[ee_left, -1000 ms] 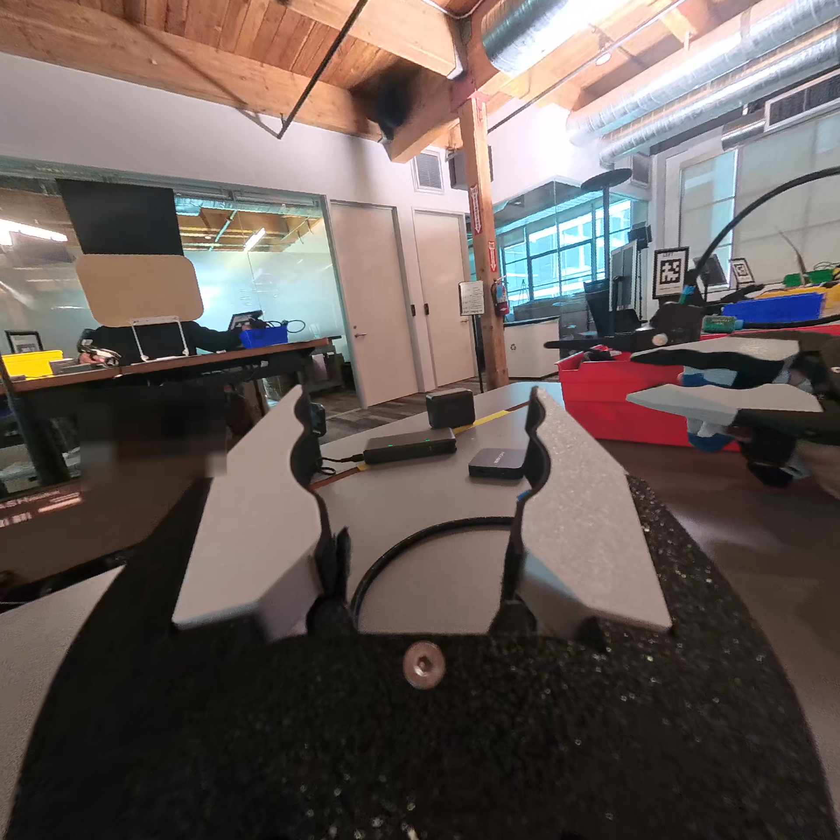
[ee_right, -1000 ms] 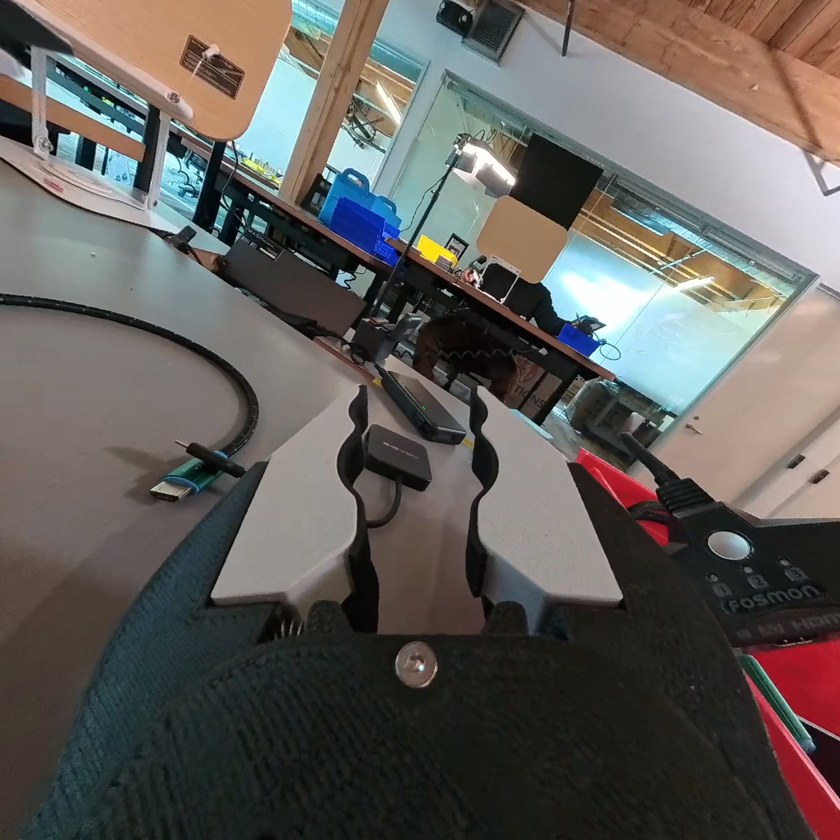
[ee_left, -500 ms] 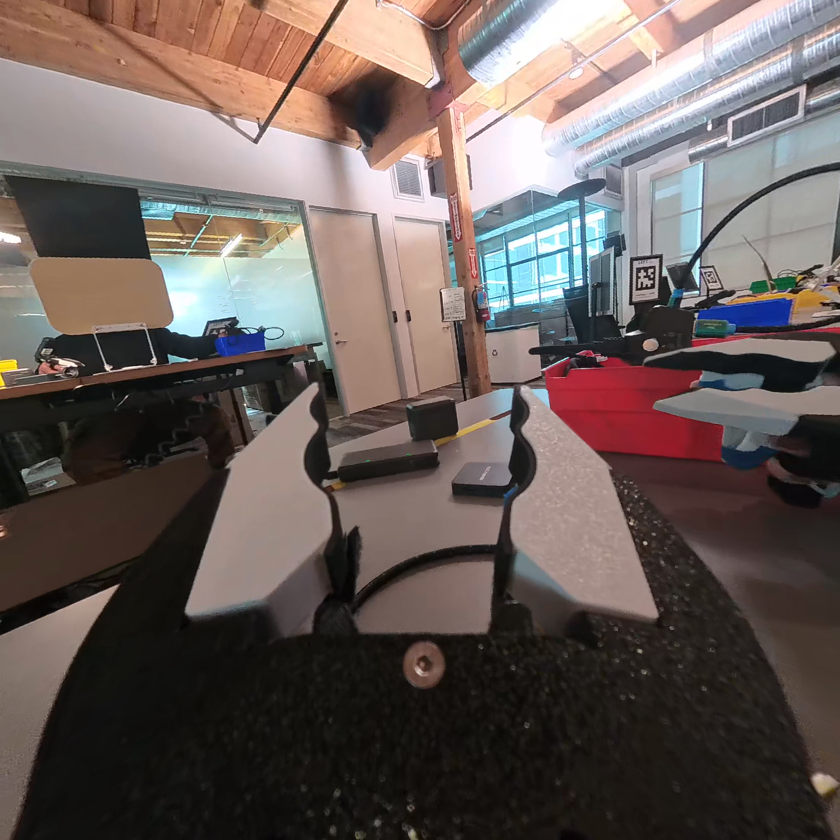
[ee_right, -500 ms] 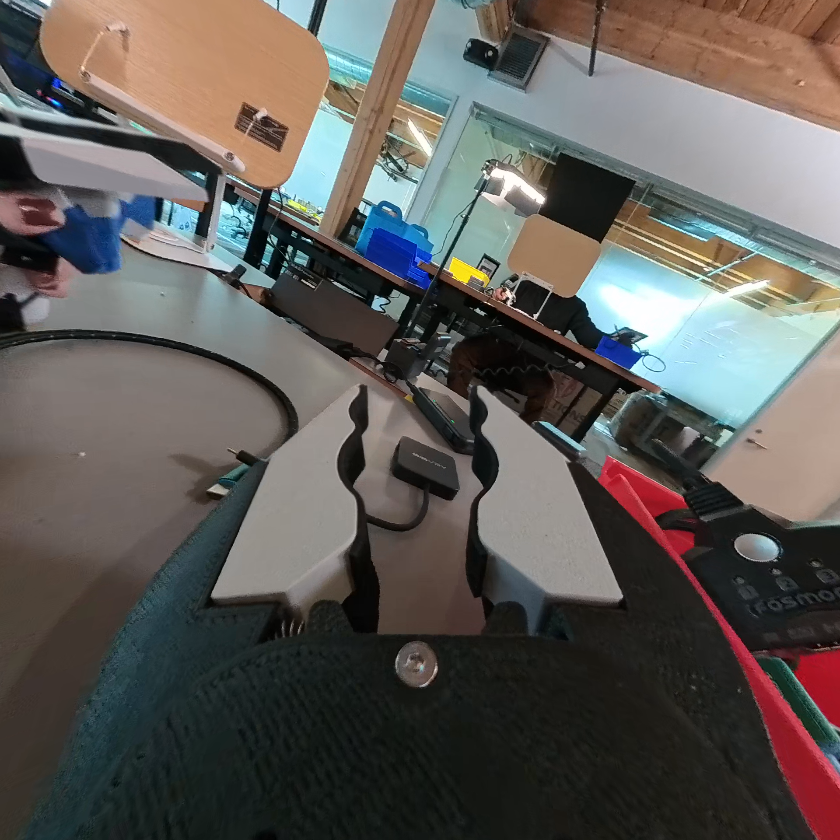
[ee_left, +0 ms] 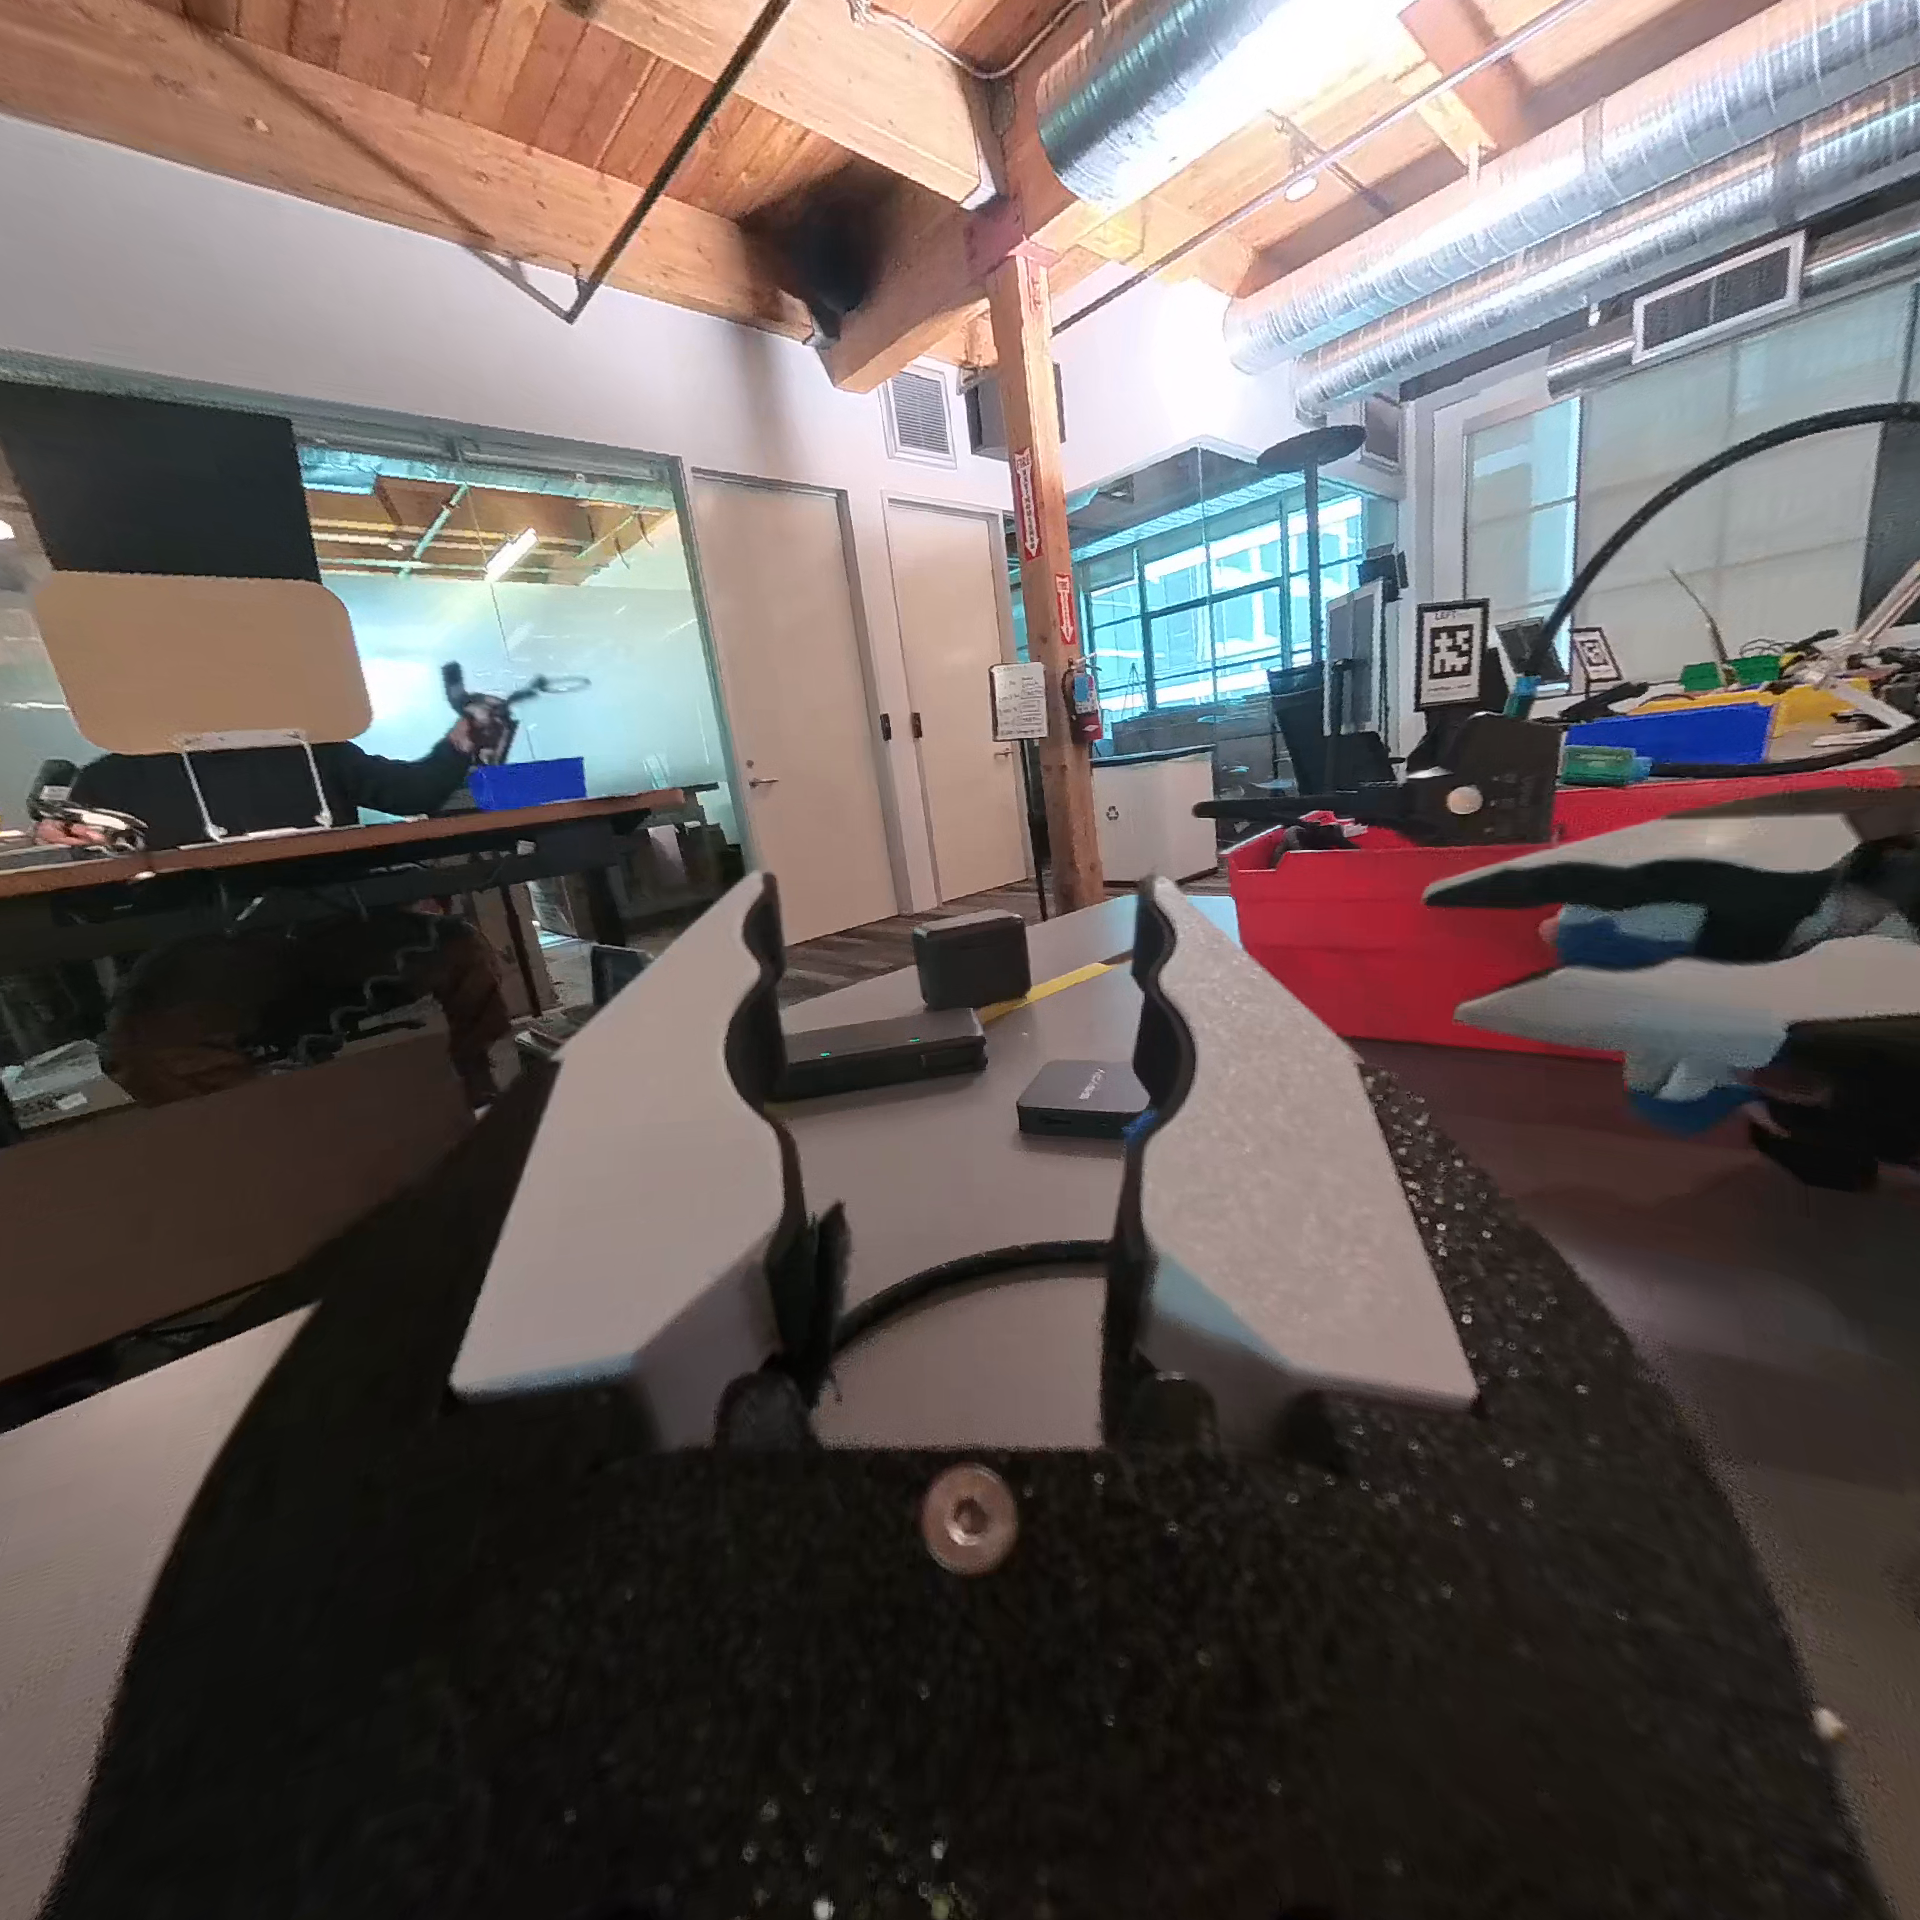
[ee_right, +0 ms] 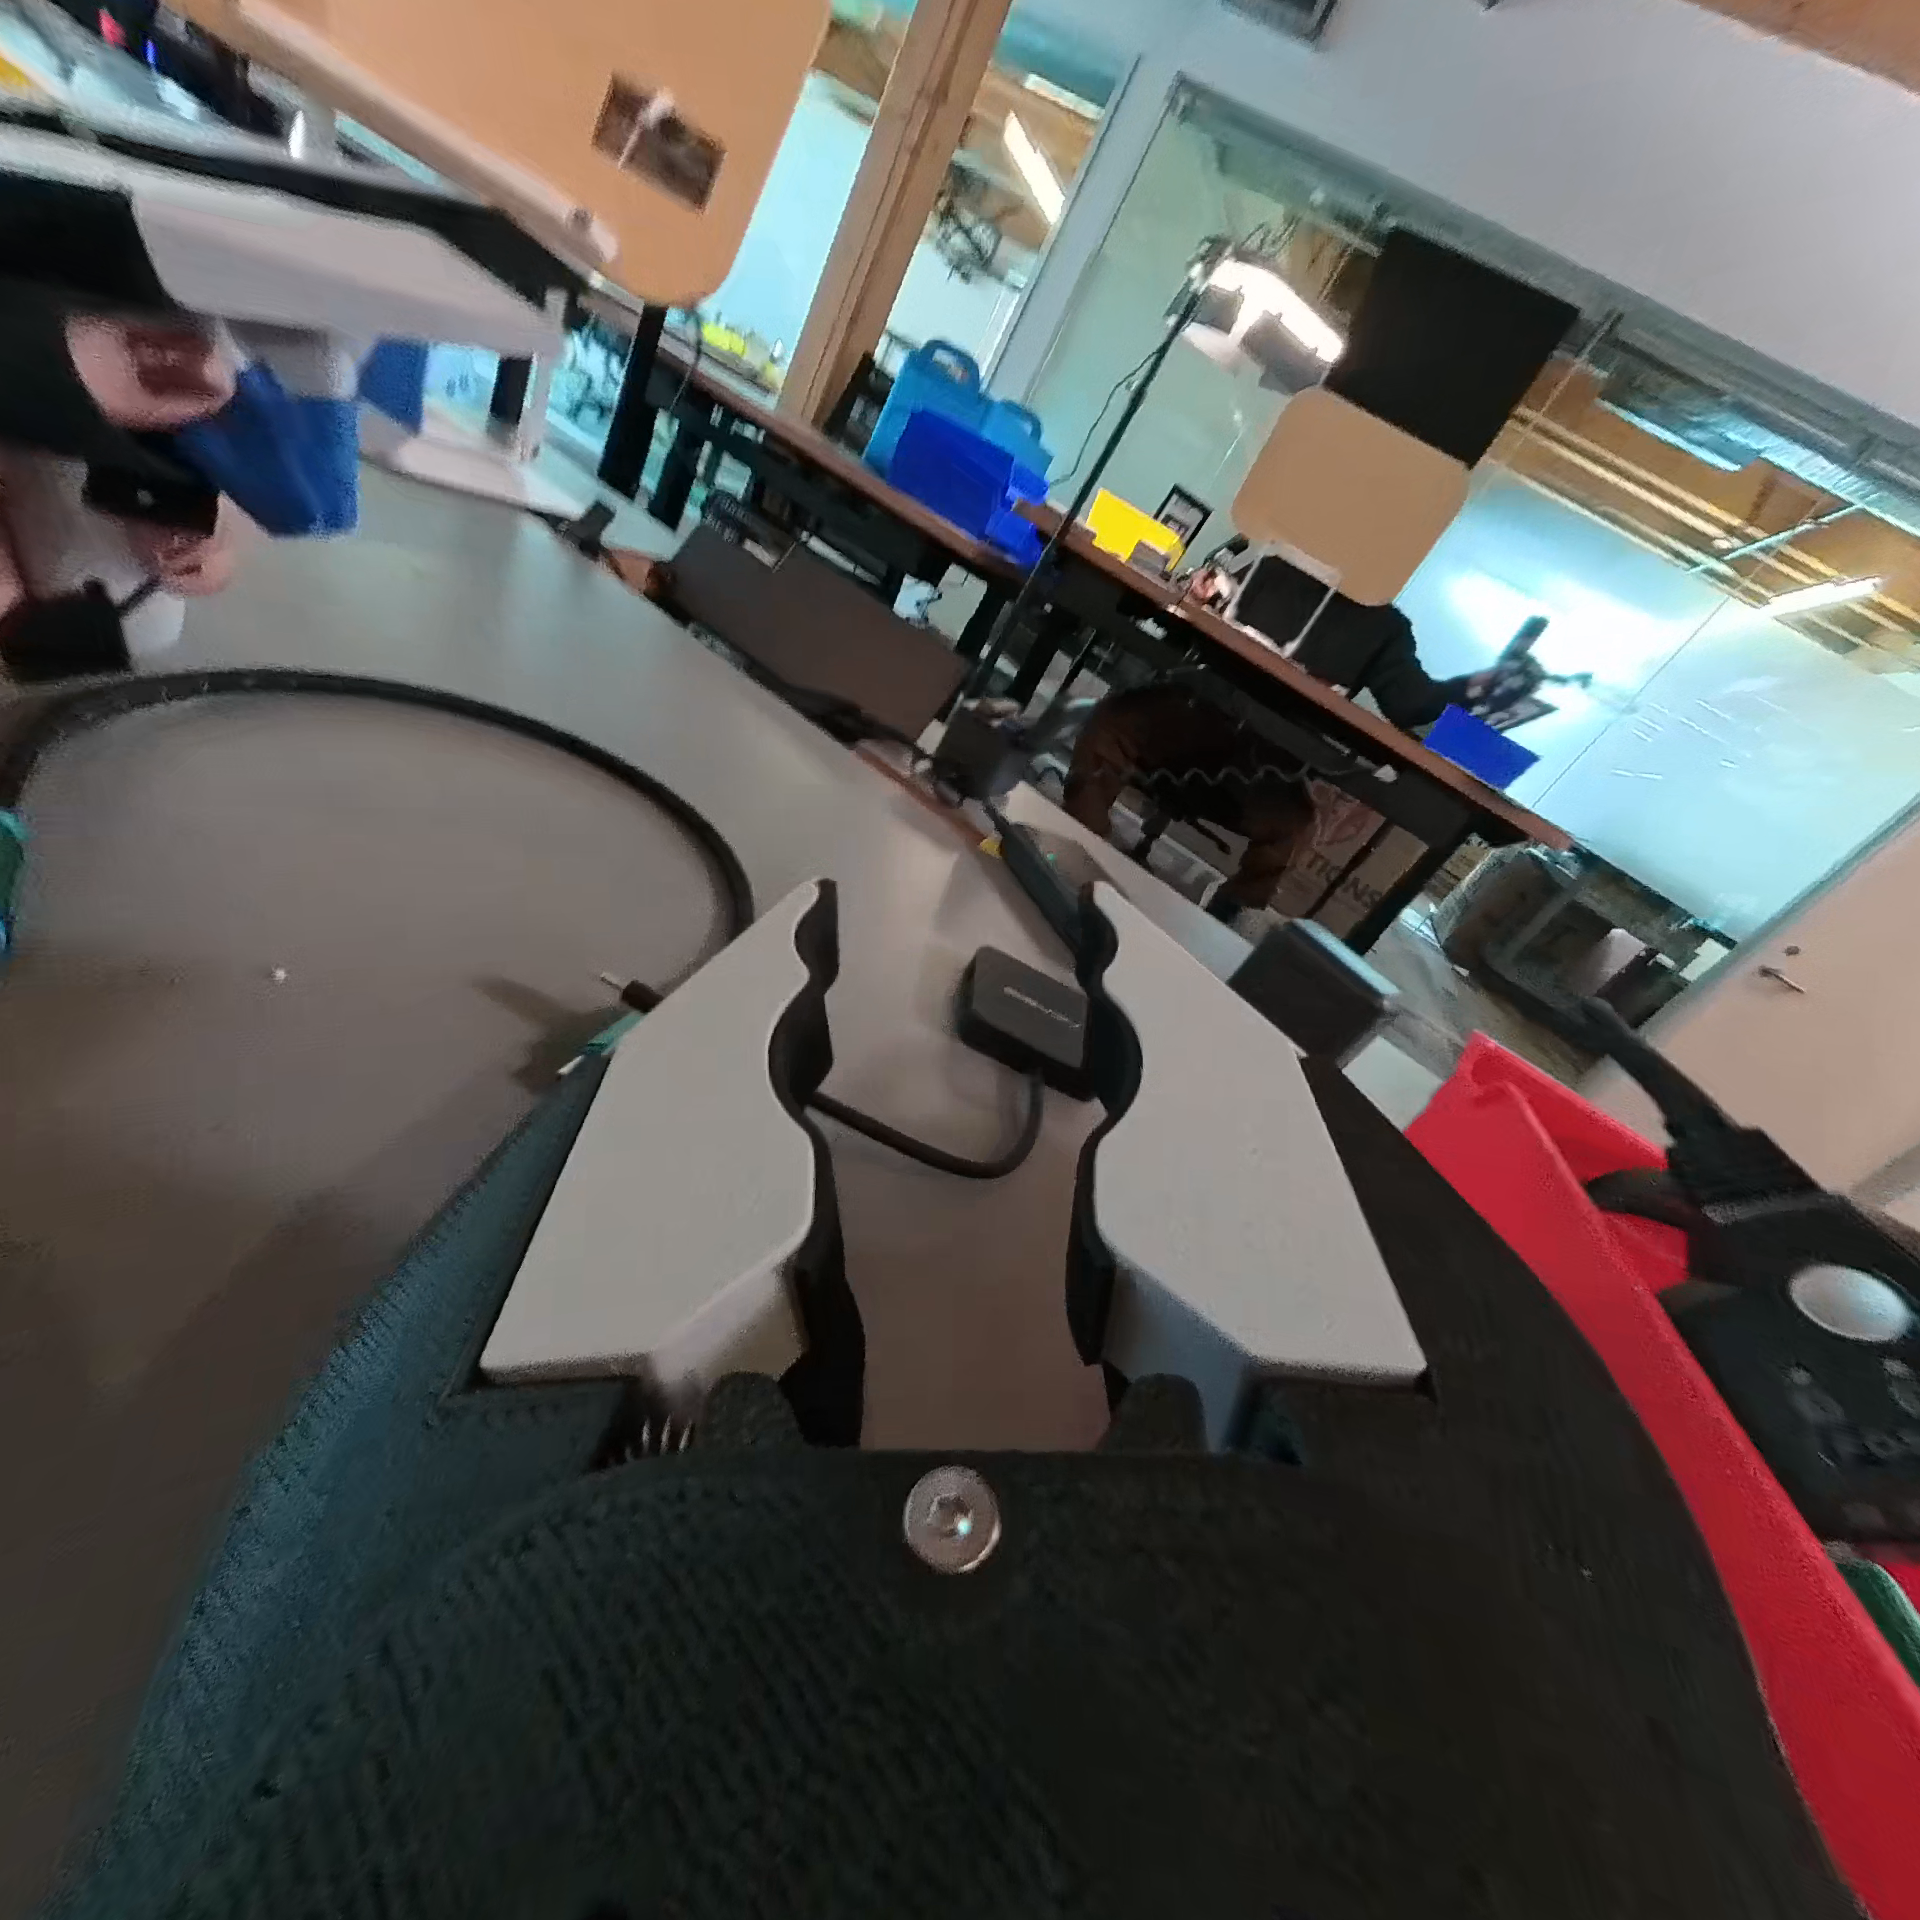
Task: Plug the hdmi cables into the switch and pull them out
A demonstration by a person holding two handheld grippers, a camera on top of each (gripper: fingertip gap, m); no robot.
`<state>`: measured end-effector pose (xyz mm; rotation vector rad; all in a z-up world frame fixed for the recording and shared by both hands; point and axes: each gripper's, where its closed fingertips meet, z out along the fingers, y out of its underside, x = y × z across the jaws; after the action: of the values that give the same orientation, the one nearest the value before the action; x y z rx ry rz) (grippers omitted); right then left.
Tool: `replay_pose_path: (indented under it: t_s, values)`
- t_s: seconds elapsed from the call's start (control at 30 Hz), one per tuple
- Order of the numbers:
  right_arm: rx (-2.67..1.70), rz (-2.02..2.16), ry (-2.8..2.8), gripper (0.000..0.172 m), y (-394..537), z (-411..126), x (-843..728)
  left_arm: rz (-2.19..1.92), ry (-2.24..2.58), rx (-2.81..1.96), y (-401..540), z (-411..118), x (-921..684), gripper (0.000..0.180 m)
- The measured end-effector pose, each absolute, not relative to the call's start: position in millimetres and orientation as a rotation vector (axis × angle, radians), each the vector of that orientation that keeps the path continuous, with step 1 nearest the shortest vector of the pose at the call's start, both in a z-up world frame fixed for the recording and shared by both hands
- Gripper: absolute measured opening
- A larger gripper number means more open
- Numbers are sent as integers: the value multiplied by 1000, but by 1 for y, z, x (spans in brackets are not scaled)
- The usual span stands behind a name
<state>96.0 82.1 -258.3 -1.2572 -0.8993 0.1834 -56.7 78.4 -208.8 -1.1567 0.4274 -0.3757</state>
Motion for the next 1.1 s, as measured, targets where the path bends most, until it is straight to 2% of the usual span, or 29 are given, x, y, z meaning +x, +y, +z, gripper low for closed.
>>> replay_pose_path:
  t_s: [0.13, 0.3, 0.47, 0.6, 0.8, 0.83, 0.9, 0.93, 1.03, 1.1]
  values:
    - [-1471, 199, -1121, 42, 75, -292, 53, -385, 393, -1155, 74, -207, -68, 61]
    - [-1848, 269, -1146, 42, 95, -318, 14, -329, 408, -1169, 69, -209, -83, 51]
    - [-2209, 197, -1179, 30, 121, -353, 17, -287, 394, -1184, 69, -210, -98, 49]
    - [-2258, 192, -1242, 6, 128, -357, 14, -254, 401, -1187, 72, -210, -107, 48]
    - [-2019, 504, -1475, 5, 116, -350, -57, -196, 386, -1193, 77, -209, -128, 46]
    - [-1978, 547, -1475, 7, 114, -344, -66, -193, 380, -1193, 76, -209, -131, 46]
    - [-1923, 531, -1399, 37, 123, -325, -65, -191, 369, -1196, 75, -210, -135, 46]
    - [-1899, 490, -1311, 46, 135, -313, -54, -193, 367, -1198, 74, -210, -136, 46]
    - [-1893, 324, -958, 49, 180, -290, 7, -200, 374, -1201, 75, -211, -134, 45]
    - [-1989, 253, -804, 57, 200, -302, 48, -199, 403, -1210, 76, -213, -128, 45]
